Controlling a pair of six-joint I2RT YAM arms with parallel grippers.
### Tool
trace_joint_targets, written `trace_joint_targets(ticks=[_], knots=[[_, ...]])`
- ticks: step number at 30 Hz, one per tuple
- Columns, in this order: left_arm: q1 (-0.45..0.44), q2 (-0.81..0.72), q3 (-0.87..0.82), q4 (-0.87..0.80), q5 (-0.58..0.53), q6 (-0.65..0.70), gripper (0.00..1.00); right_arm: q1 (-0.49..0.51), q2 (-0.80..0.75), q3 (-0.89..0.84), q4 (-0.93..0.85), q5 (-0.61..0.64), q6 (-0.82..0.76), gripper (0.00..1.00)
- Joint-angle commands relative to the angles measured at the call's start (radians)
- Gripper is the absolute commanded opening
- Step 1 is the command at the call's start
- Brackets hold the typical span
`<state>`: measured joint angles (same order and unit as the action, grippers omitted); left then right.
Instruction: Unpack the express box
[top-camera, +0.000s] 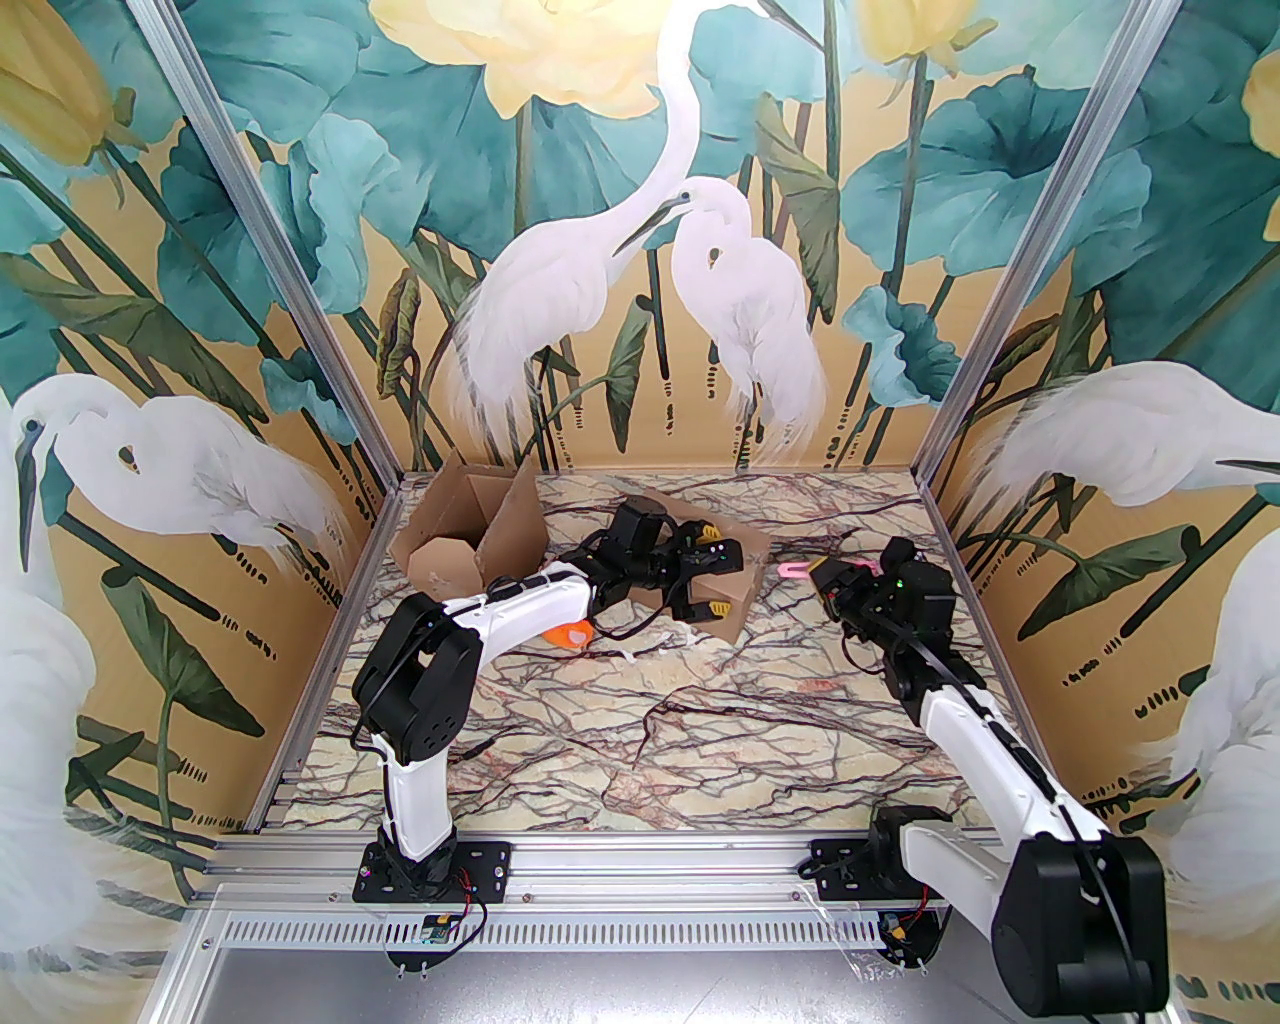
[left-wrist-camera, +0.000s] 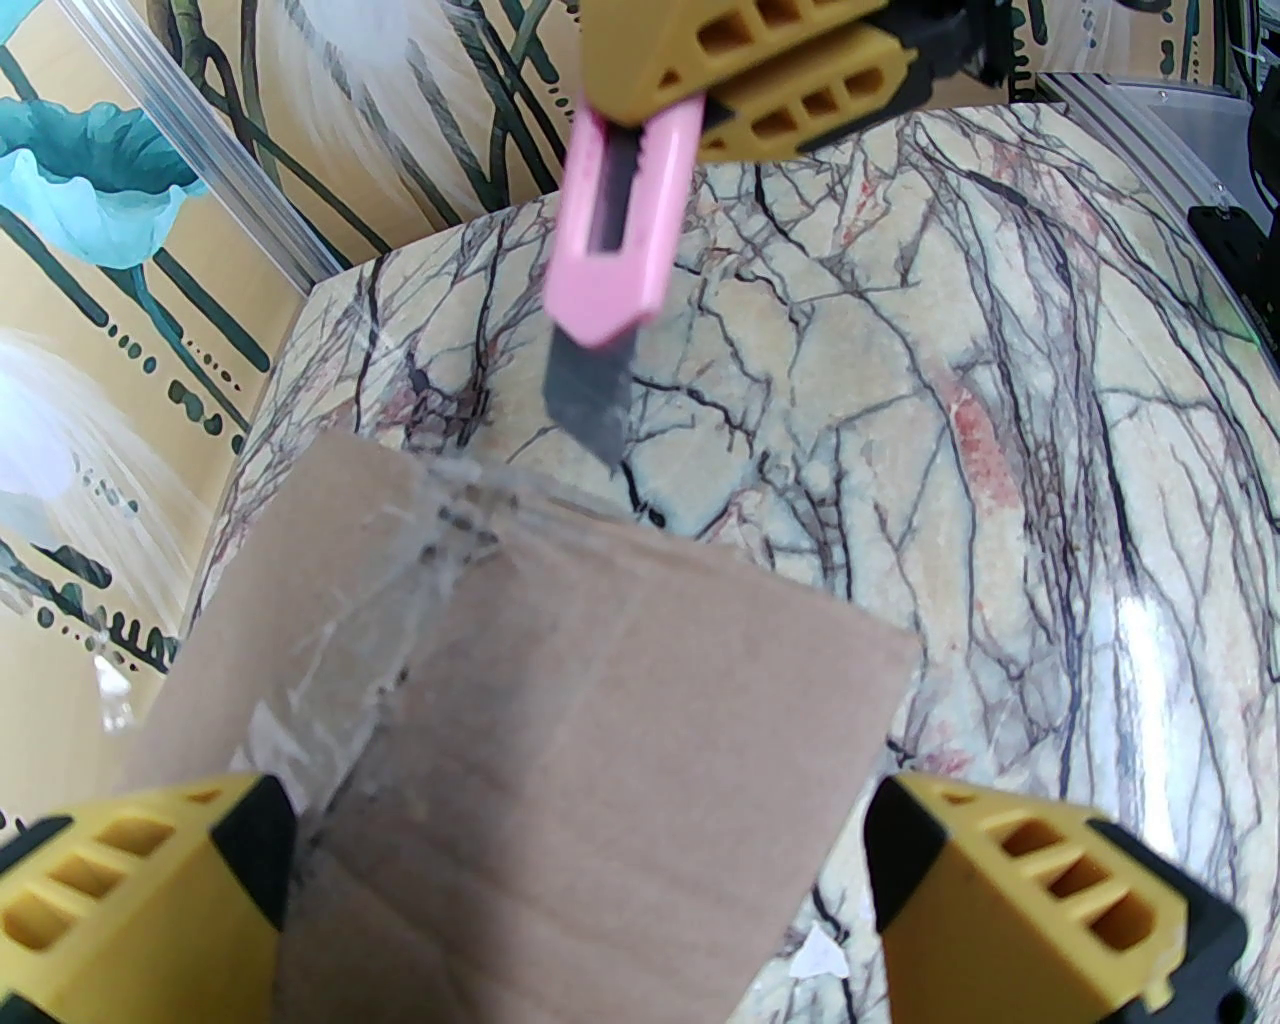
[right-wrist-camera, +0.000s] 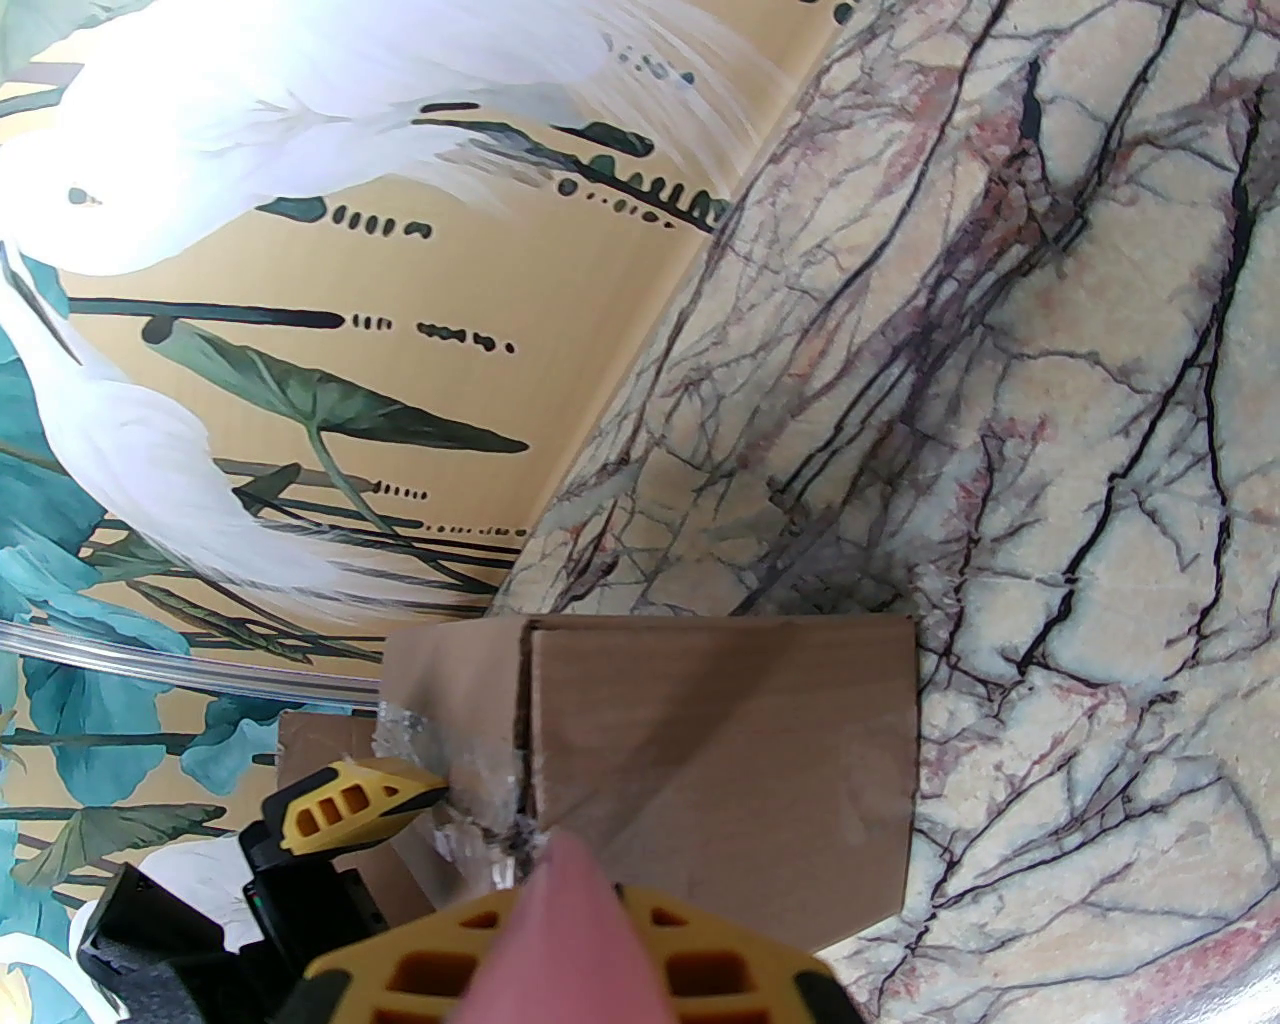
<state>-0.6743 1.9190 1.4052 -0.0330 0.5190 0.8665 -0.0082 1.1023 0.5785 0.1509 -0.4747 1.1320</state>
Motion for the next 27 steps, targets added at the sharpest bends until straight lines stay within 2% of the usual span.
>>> trace_joint_targets(ticks=[1, 10, 27], knots=[[0.002, 0.006, 0.001, -0.013, 0.009, -0.010, 0.99, 0.002, 0.023, 0.044, 0.069, -0.013, -0.007, 0.00], [-0.002, -0.015, -0.031, 0.088, -0.019, -0.012, 0.99, 0.002, 0.011, 0.050, 0.088, 0.002, -0.001, 0.00], [-0.005, -0.012, -0.031, 0.093, -0.030, -0.007, 0.99, 0.019, 0.088, 0.066, 0.153, -0.016, 0.017, 0.00]])
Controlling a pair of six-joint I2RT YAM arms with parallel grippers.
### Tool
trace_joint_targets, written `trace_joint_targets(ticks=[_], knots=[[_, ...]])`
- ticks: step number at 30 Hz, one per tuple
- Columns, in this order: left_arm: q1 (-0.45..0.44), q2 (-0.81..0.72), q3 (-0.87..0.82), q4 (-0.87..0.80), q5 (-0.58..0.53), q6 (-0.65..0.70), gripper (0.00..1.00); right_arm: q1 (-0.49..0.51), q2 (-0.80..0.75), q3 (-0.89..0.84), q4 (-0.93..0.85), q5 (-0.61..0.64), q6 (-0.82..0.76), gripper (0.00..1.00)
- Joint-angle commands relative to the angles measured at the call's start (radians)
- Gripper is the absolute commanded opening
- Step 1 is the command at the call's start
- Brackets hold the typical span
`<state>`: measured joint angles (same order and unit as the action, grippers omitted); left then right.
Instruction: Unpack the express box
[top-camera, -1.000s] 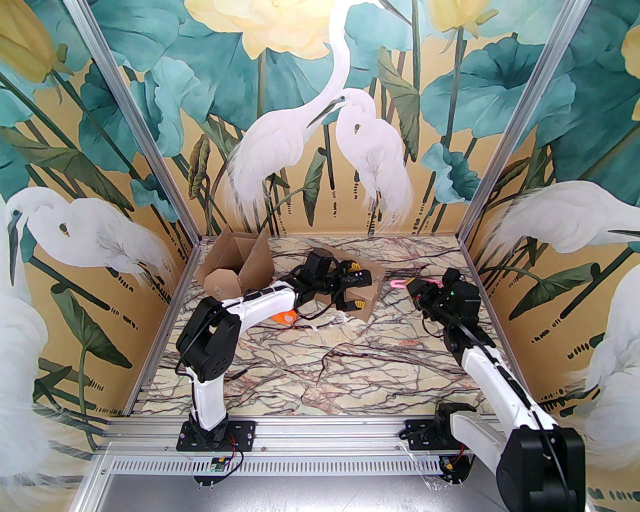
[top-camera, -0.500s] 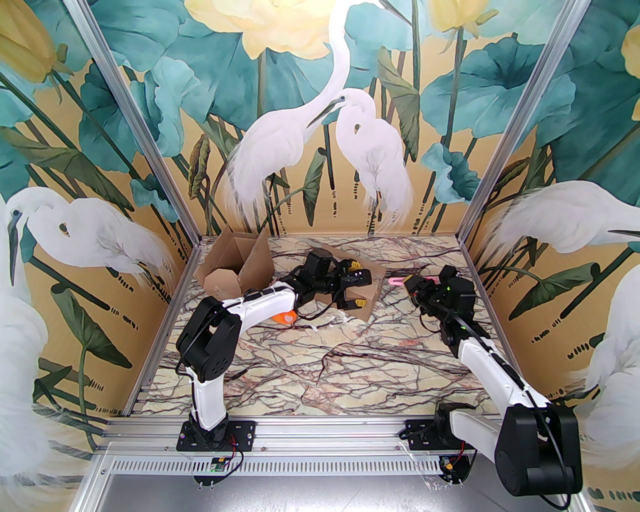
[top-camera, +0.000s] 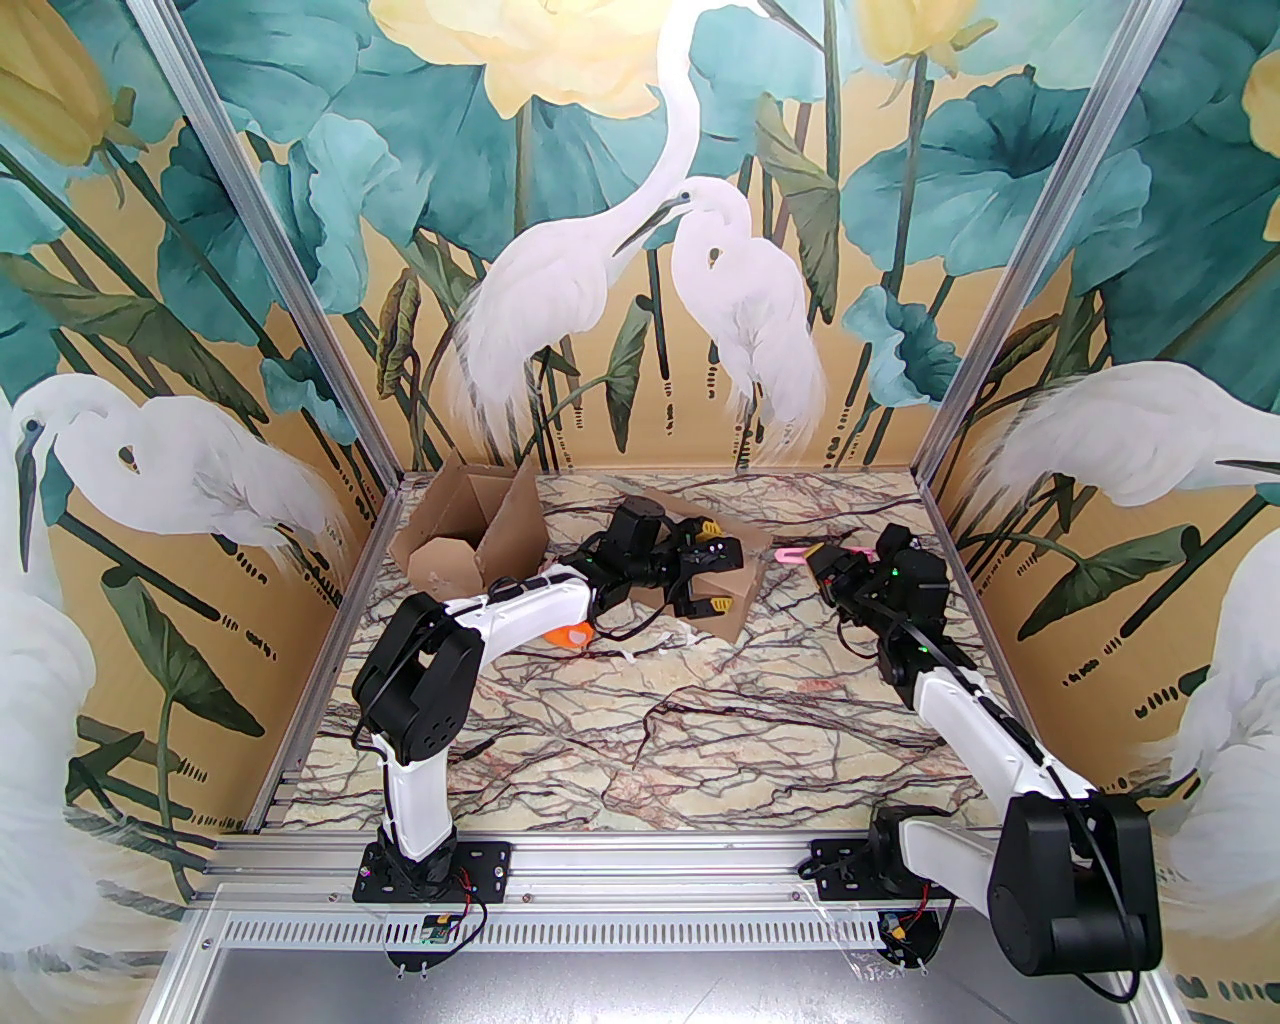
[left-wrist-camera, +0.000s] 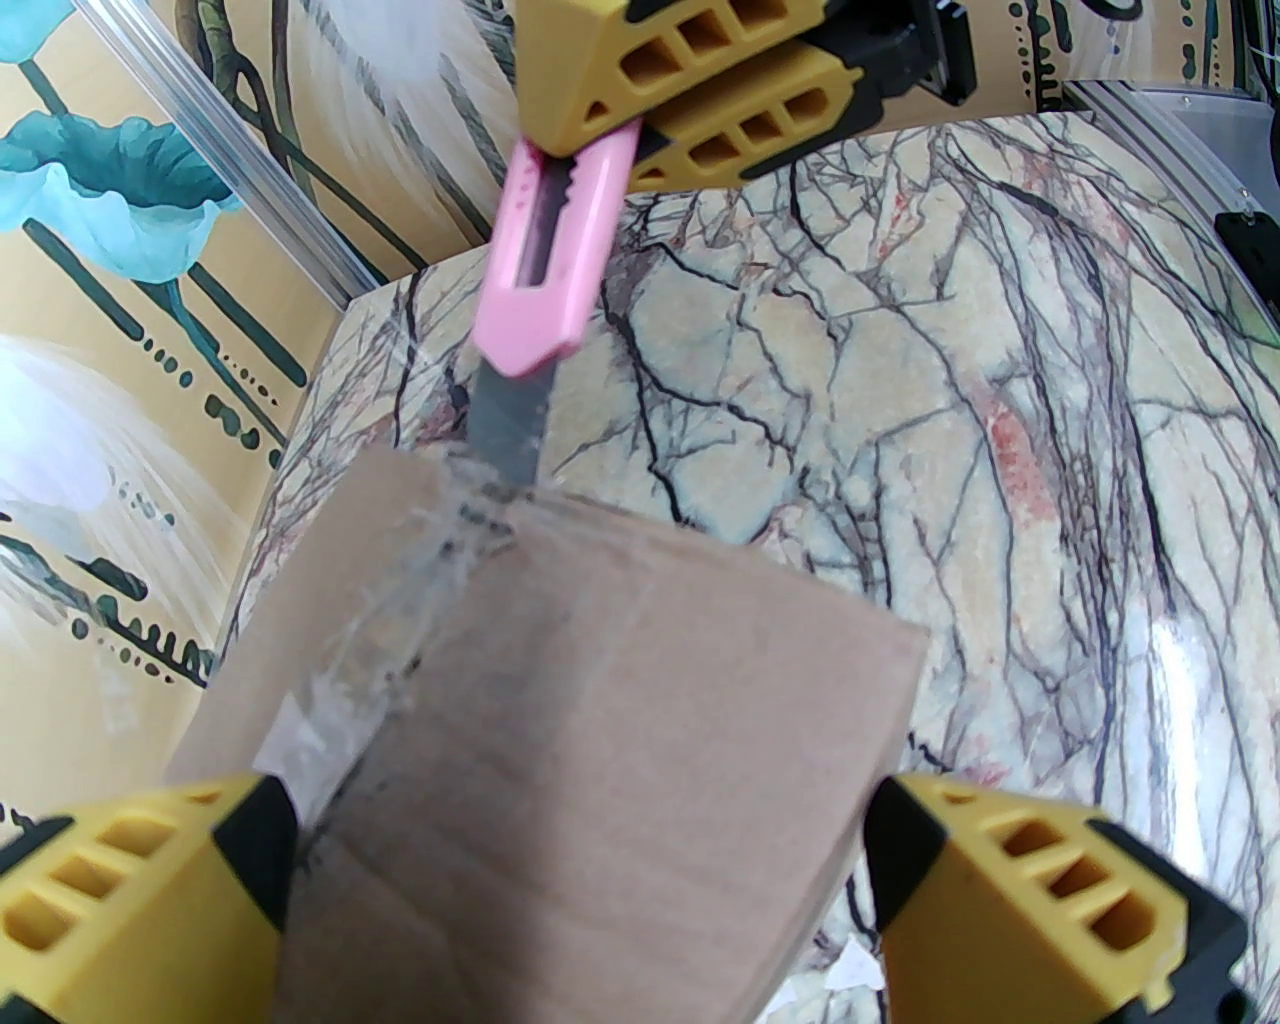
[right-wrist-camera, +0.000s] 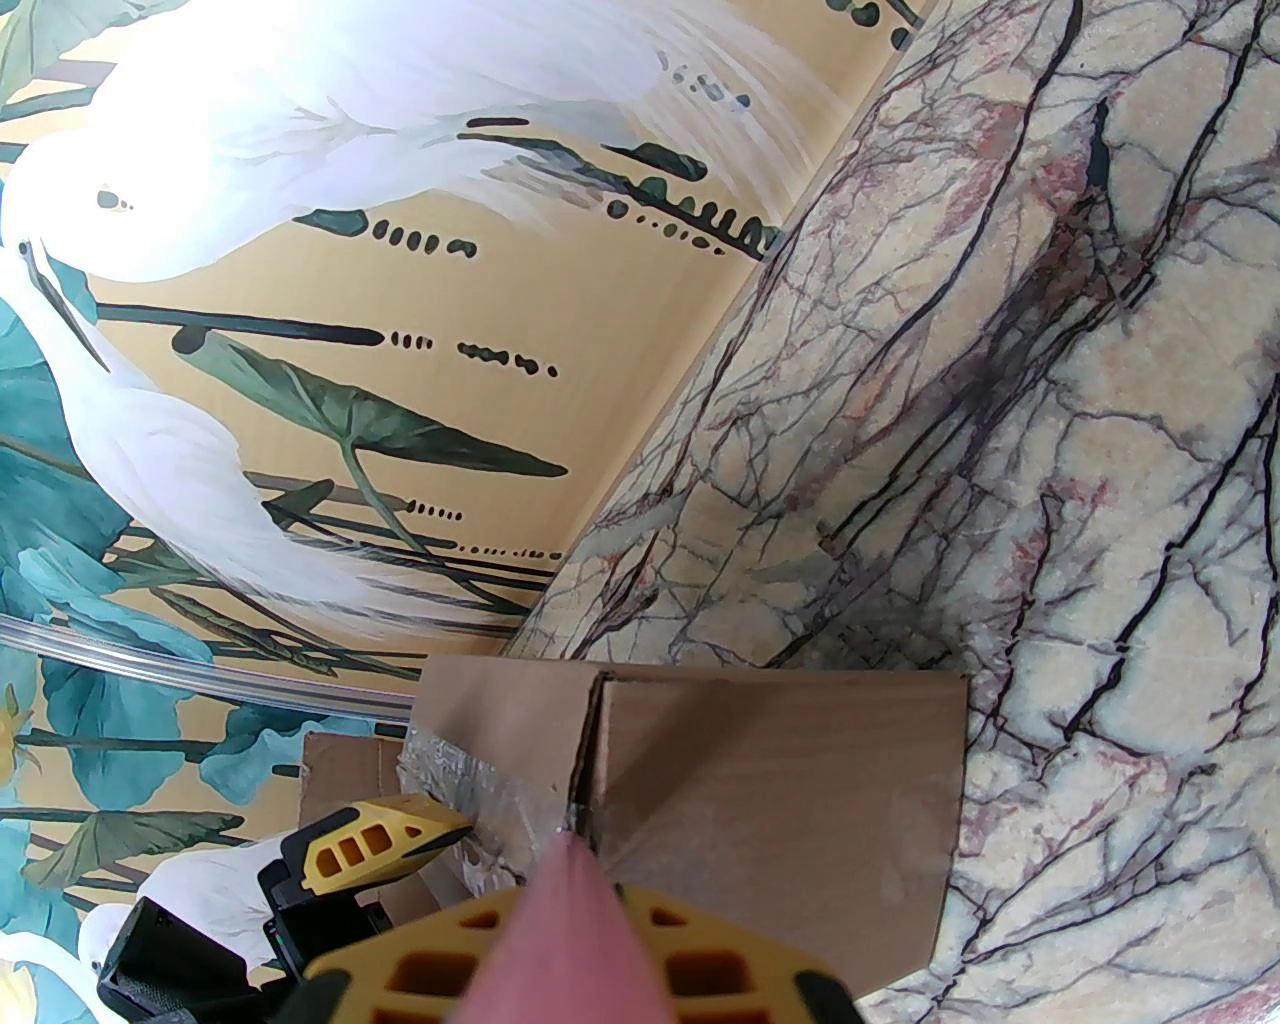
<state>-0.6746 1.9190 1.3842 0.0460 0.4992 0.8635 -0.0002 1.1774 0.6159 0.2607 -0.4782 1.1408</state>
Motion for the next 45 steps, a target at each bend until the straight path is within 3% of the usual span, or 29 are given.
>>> trace_joint_targets(ticks=[1, 23, 33, 38, 45], knots=[[-0.004, -0.009, -0.009, 0.014, -0.010, -0.004, 1.00, 0.012, 0.019, 0.027, 0.050, -0.013, 0.012, 0.00], [0.010, 0.051, 0.070, 0.072, -0.082, -0.055, 0.99, 0.061, 0.026, -0.012, 0.065, -0.086, 0.056, 0.00], [0.030, 0.016, 0.034, 0.030, 0.015, -0.057, 0.99, 0.058, -0.014, -0.013, -0.031, -0.094, 0.028, 0.00], [0.033, -0.004, 0.028, -0.068, 0.122, -0.015, 0.99, 0.043, 0.011, 0.002, 0.006, -0.040, 0.022, 0.00], [0.034, -0.013, 0.006, -0.114, 0.132, 0.003, 0.99, 0.028, 0.040, 0.024, 0.074, 0.030, 0.037, 0.00]])
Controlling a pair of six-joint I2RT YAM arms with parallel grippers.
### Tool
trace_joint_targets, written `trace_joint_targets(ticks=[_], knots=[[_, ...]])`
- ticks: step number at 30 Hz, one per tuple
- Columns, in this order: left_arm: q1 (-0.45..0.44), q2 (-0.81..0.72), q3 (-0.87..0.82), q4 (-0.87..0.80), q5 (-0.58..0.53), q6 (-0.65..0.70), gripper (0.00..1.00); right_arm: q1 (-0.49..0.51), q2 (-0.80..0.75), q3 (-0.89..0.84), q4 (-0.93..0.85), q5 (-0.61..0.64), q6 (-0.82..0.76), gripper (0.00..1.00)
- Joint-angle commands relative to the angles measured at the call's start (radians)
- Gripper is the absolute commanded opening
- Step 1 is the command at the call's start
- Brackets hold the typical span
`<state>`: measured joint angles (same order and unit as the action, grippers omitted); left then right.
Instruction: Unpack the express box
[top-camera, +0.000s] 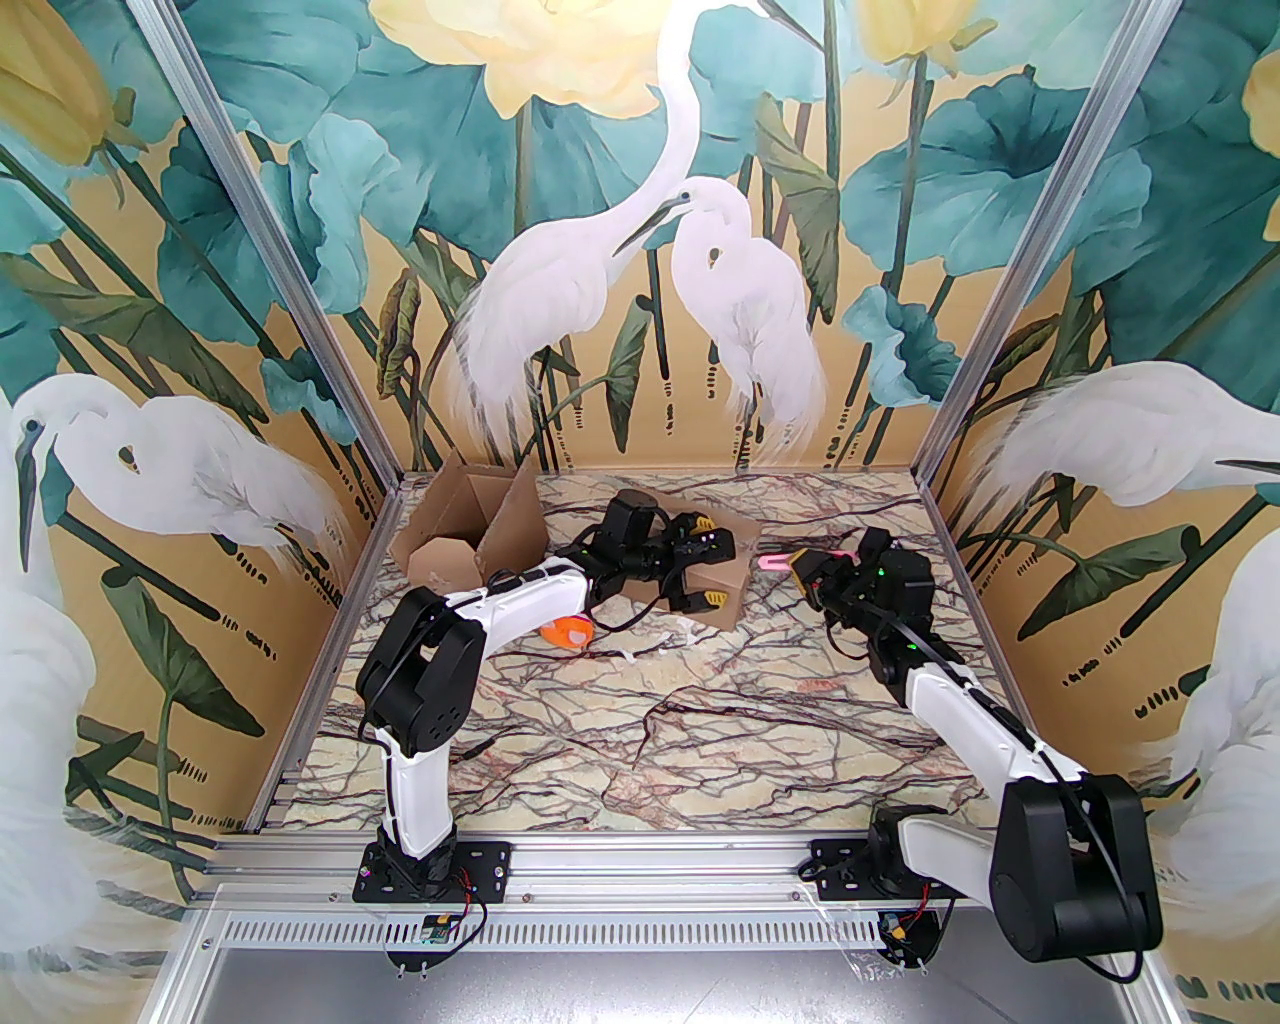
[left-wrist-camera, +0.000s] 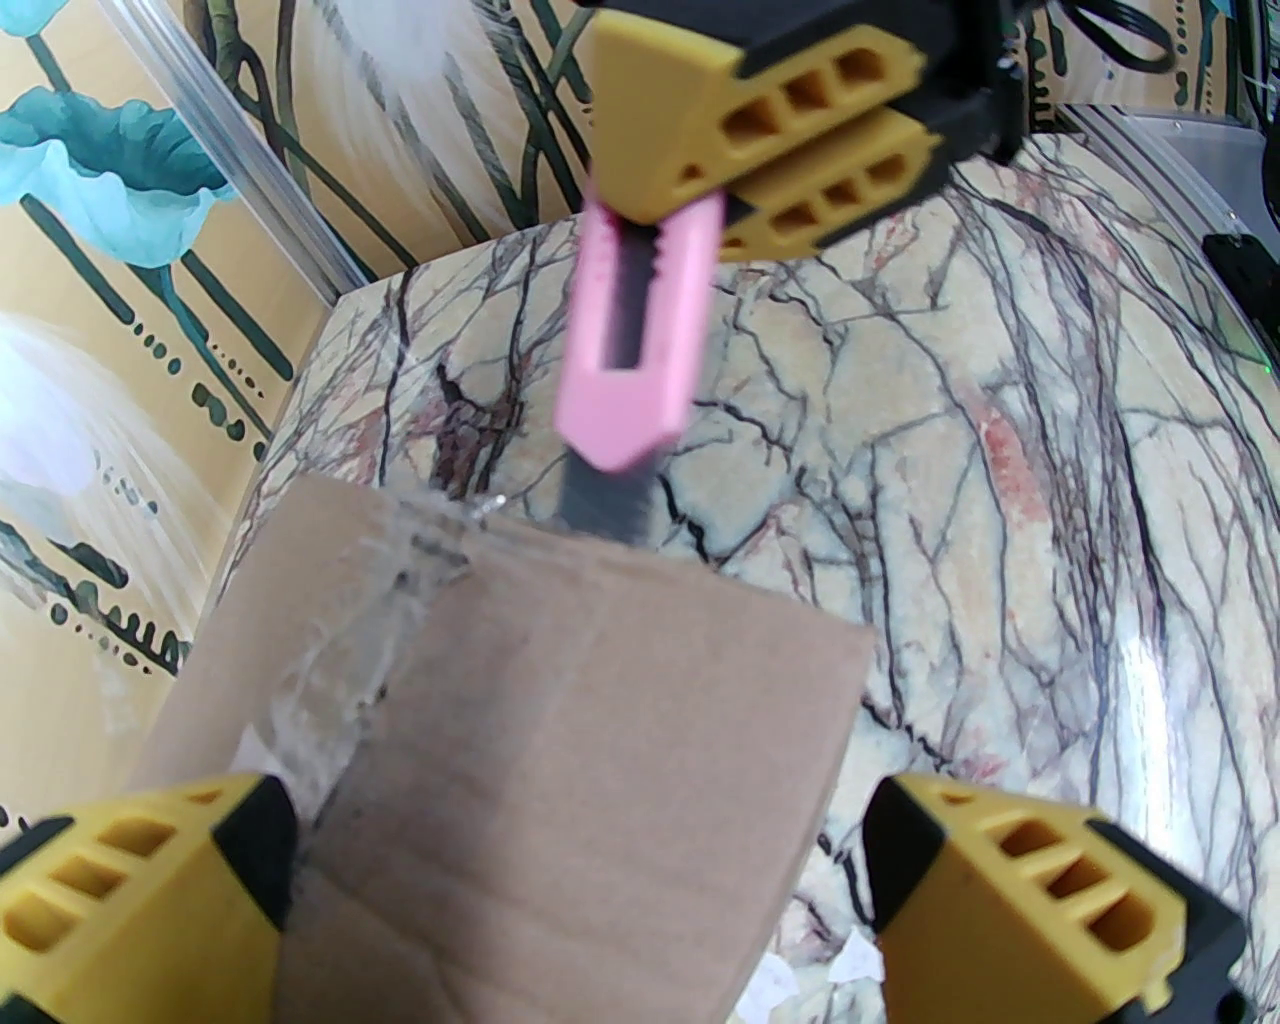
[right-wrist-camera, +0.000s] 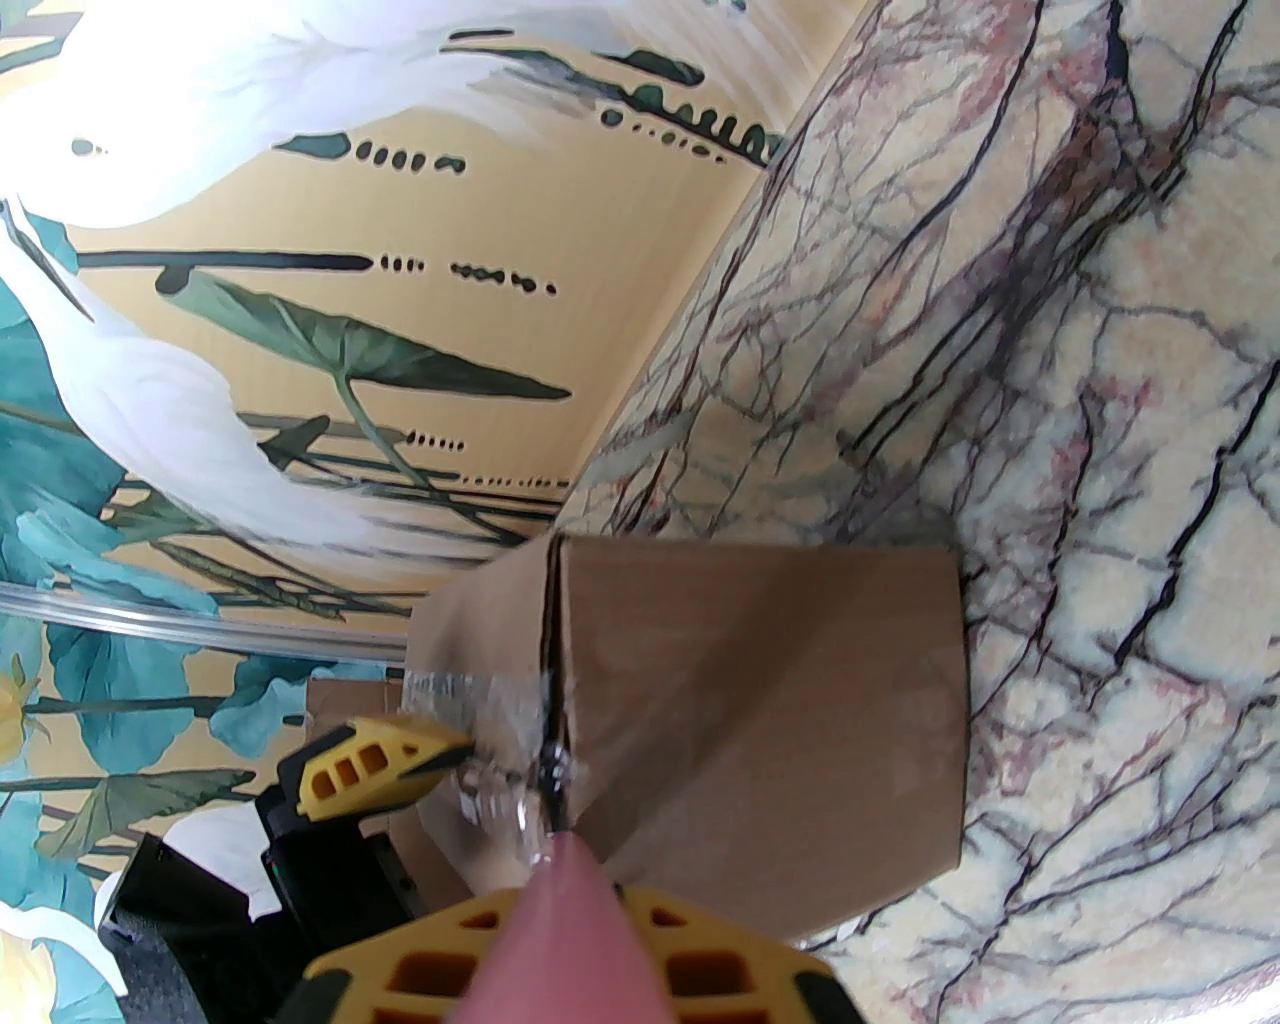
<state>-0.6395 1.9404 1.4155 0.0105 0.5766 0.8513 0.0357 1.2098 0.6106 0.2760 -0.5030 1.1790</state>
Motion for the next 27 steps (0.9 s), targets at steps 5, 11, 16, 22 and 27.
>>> trace_joint_targets(ticks=[5, 11, 16, 22, 27], knots=[[-0.002, -0.034, -0.028, -0.080, 0.050, 0.019, 0.99, -0.008, 0.056, 0.067, 0.101, 0.069, -0.010, 0.00], [-0.003, -0.049, -0.046, -0.022, 0.020, 0.013, 1.00, -0.007, 0.098, 0.091, 0.133, 0.067, -0.003, 0.00], [-0.003, -0.047, -0.048, 0.010, 0.002, 0.003, 0.99, 0.007, 0.141, 0.091, 0.175, 0.055, 0.003, 0.00], [-0.003, -0.042, -0.046, 0.017, -0.004, -0.002, 0.99, 0.027, 0.154, 0.066, 0.250, 0.112, 0.020, 0.00], [-0.003, -0.031, -0.041, 0.023, -0.033, -0.003, 0.99, 0.039, 0.211, 0.071, 0.331, 0.089, 0.049, 0.00]])
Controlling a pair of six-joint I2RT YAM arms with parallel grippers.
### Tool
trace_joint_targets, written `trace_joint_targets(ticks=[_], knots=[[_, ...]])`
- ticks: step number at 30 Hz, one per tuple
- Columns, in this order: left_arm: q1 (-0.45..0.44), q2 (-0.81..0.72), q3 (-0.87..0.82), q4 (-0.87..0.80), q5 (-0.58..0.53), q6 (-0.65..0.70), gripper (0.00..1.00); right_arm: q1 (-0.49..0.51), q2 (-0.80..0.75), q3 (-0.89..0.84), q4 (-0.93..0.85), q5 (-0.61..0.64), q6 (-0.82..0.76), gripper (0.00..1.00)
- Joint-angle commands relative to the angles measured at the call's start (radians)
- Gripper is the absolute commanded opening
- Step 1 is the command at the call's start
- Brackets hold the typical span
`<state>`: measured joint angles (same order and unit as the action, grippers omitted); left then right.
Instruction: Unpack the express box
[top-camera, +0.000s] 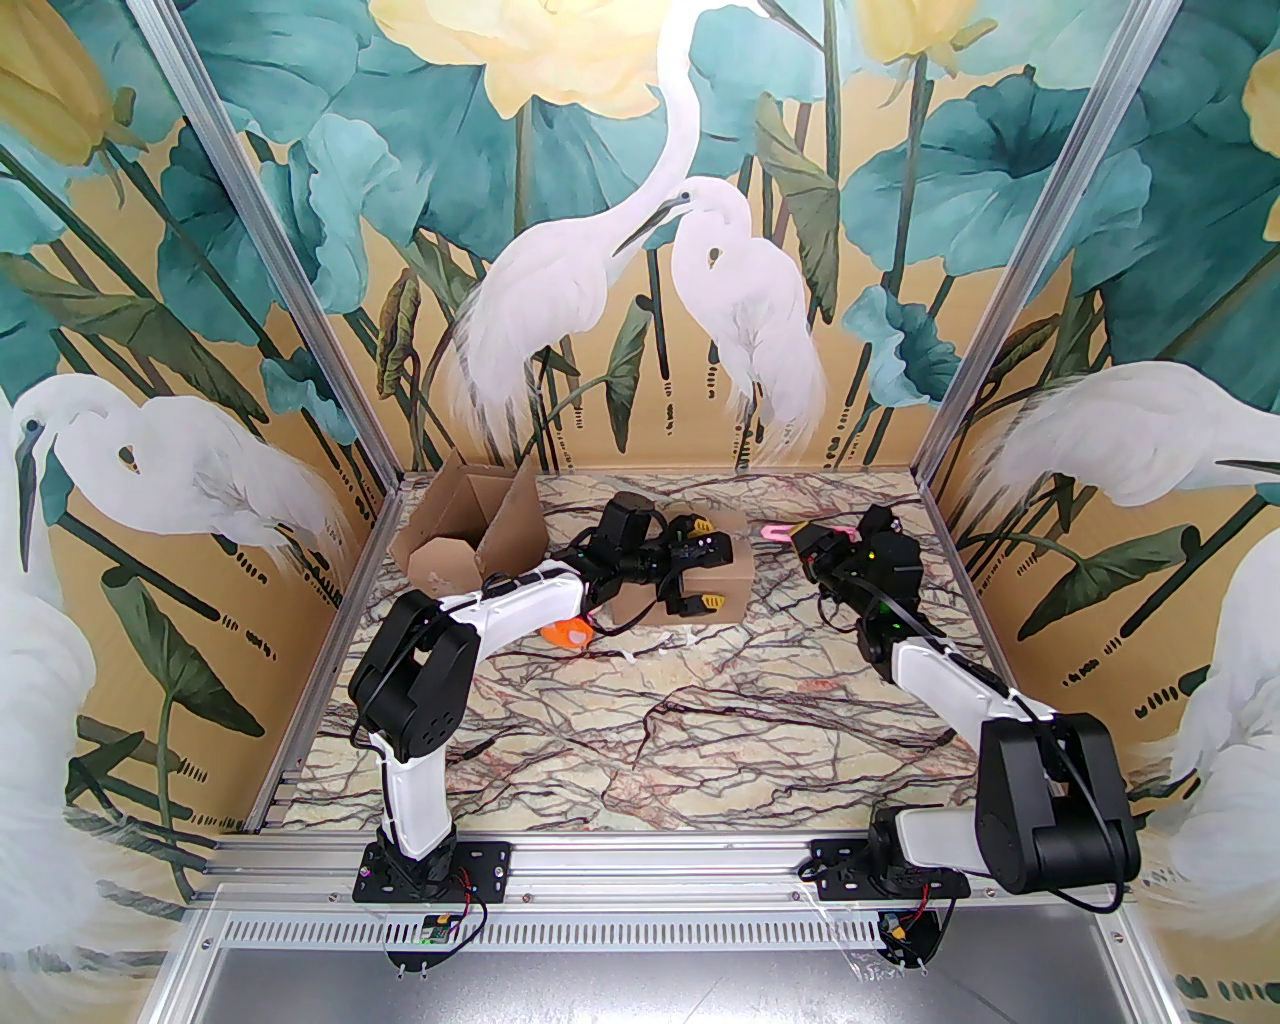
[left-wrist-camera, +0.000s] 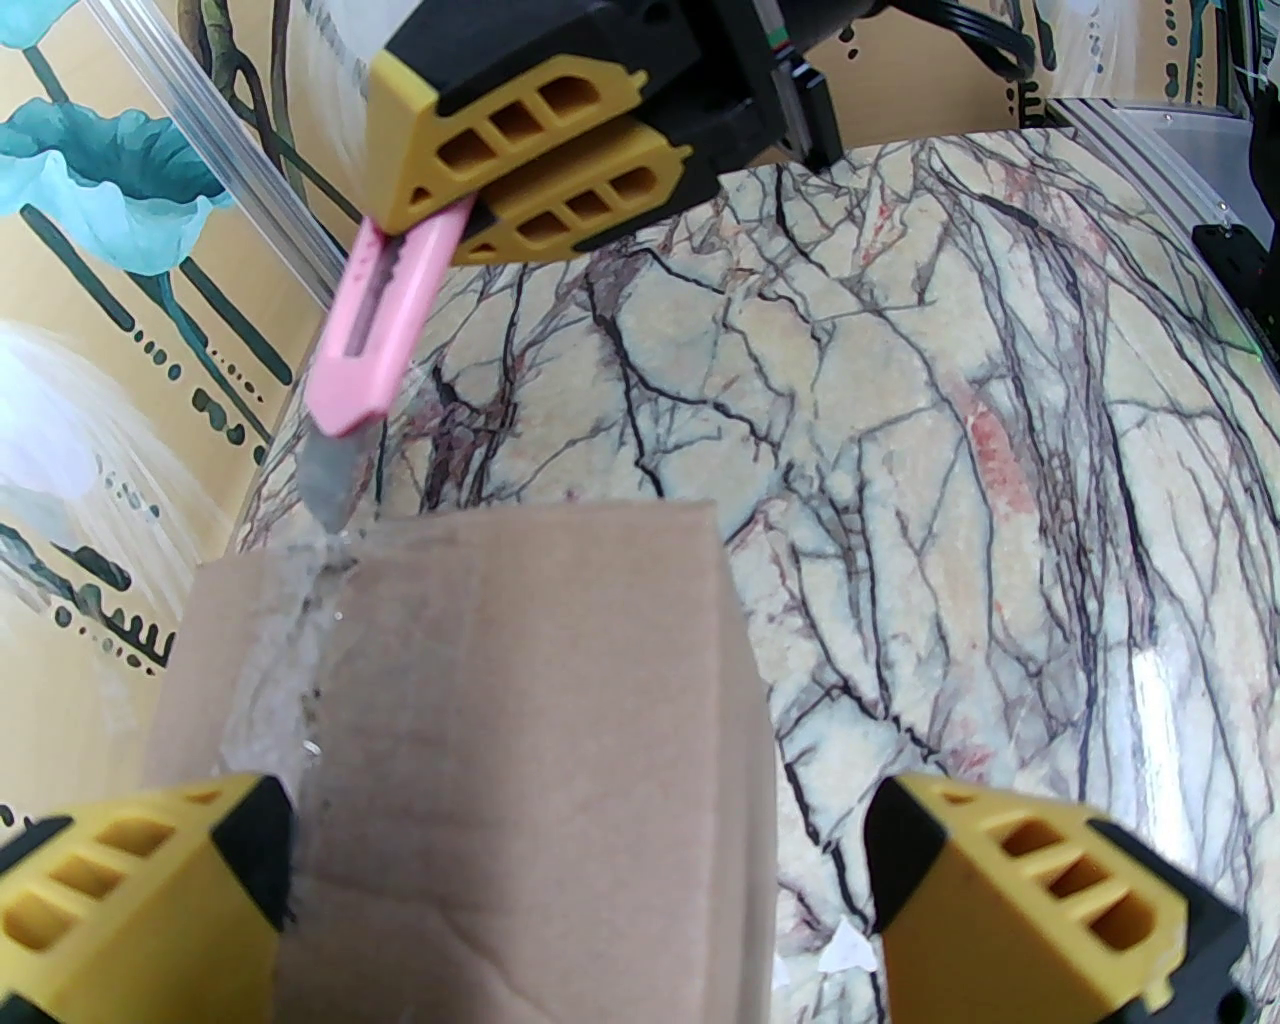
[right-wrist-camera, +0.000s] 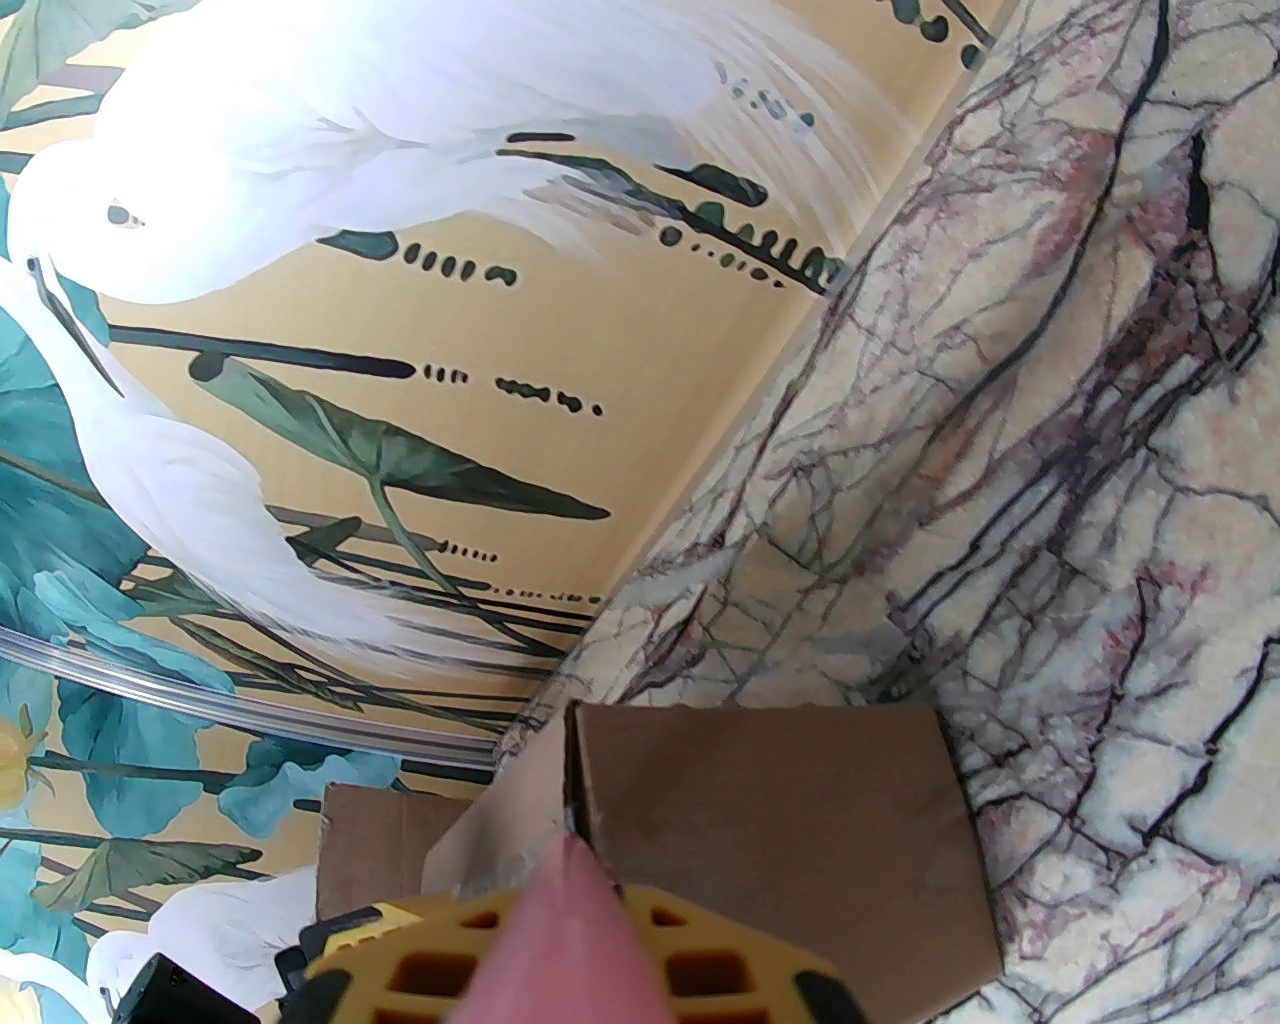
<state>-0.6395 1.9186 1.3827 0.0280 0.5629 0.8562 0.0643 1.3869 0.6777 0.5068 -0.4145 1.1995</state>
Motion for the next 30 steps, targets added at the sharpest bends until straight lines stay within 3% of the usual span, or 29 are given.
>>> trace_joint_targets(ticks=[1, 12, 15, 21, 26, 30], knots=[[-0.003, -0.008, -0.004, 0.005, -0.025, -0.008, 1.00, 0.016, 0.050, 0.003, 0.122, -0.008, 0.037, 0.00], [-0.002, -0.023, 0.001, 0.012, -0.067, -0.059, 0.99, -0.025, 0.062, -0.031, 0.301, 0.101, 0.079, 0.00], [-0.002, -0.033, -0.004, 0.012, -0.076, -0.076, 0.99, -0.080, 0.047, -0.035, 0.282, 0.085, 0.084, 0.00], [-0.002, -0.053, 0.004, 0.016, -0.087, -0.136, 0.99, -0.196, 0.046, -0.051, 0.046, 0.004, 0.056, 0.00], [-0.003, -0.076, 0.008, 0.010, -0.102, -0.156, 0.99, -0.277, 0.136, -0.098, -0.044, -0.044, -0.003, 0.00], [-0.002, -0.094, 0.000, -0.004, -0.135, -0.149, 1.00, -0.302, 0.267, -0.105, -0.012, -0.090, -0.040, 0.00]])
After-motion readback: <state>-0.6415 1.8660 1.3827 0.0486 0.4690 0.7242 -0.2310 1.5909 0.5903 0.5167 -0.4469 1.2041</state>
